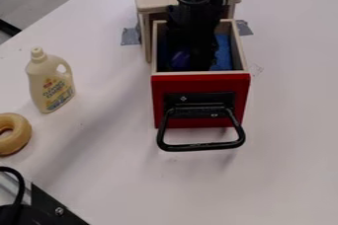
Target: Pick up the eggplant and place it to the left of the drawer
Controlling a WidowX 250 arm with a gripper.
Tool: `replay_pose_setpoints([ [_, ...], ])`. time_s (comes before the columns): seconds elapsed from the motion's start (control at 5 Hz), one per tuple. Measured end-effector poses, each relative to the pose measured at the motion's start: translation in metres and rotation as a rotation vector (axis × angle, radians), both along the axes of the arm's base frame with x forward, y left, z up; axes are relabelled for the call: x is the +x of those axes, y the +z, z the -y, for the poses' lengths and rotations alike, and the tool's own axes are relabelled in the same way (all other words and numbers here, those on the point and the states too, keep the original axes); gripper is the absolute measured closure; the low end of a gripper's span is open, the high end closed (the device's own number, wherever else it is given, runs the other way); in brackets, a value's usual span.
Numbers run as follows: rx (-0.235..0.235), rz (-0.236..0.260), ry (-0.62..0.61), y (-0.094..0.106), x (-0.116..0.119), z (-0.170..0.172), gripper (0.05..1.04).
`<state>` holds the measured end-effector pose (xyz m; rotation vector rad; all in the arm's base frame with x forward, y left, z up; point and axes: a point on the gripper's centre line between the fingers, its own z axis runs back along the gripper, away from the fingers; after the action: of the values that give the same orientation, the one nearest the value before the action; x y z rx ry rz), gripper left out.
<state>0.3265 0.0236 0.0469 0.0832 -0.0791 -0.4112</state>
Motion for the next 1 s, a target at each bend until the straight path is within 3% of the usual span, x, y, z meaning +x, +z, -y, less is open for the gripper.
replay_pose_setpoints([
  [0.2,-0.025,0.001,-0.005,0.004,-0.001,0.001,0.314],
  [0.4,-0.072,0.052,0.017,0.024,-0.009,0.0,0.314],
  [0.8,-0.168,0.206,0.162,0.097,-0.047,-0.029,0.314],
  [1.0,-0.128,0.185,0.256,0.1,-0.081,-0.044,0.314],
])
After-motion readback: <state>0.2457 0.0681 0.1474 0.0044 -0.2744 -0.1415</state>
